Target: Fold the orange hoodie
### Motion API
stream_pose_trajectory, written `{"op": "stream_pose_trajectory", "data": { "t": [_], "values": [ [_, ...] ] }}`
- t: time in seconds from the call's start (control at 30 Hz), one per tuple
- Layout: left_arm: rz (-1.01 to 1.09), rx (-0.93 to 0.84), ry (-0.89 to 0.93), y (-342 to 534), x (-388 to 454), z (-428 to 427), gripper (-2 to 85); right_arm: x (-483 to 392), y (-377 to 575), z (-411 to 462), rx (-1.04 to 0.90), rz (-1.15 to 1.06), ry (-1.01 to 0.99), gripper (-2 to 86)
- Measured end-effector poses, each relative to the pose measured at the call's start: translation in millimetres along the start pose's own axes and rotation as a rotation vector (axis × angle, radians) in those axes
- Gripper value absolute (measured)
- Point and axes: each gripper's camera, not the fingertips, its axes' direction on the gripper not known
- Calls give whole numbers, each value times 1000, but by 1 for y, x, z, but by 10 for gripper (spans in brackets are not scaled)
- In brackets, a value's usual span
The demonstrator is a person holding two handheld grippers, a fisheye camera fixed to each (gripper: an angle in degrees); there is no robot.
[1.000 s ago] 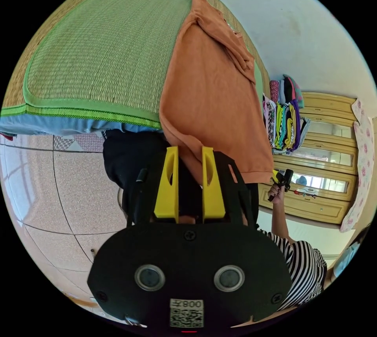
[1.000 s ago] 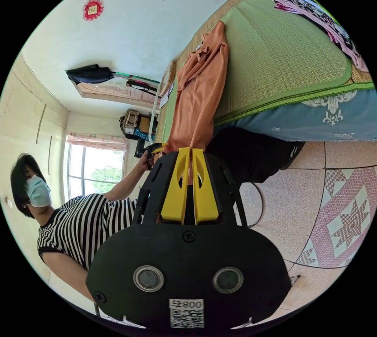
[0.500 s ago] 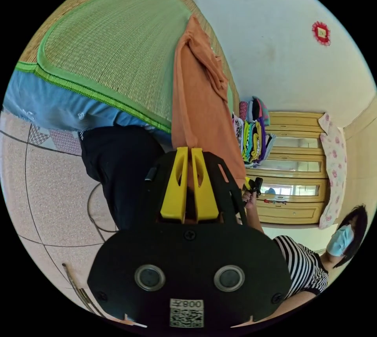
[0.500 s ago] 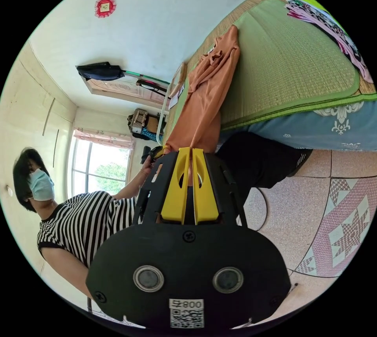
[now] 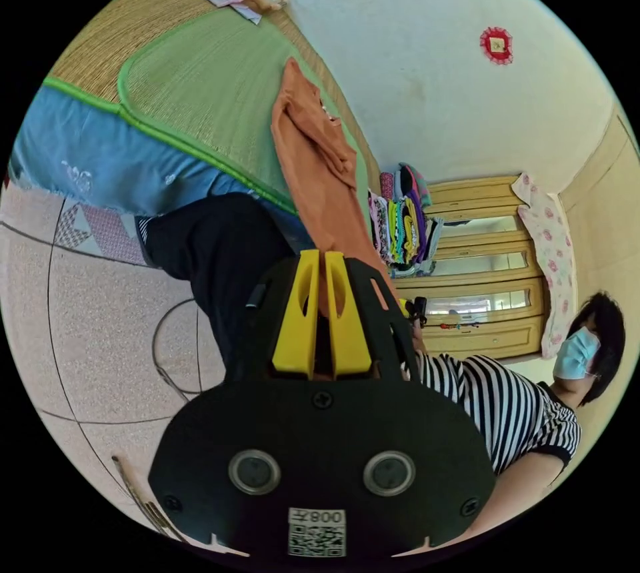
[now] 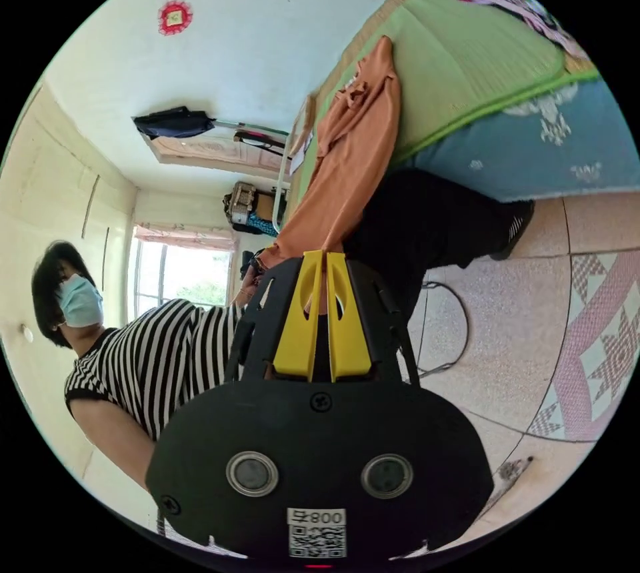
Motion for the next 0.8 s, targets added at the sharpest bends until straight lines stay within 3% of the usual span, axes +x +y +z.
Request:
{"op": "stream_pose_trajectory", "data": {
  "t": [0.17,0.43,0.8],
  "values": [
    [-112,43,104,26,-41,6,35,42,26,4,84,117,-105,12],
    [-95,62,128,43,-51,-9,106,63,32,-8,185,159,-88,49],
    [-124,-15,189,45,-66,21,148,84,30,21,189,190,-138,113]
  ]
}}
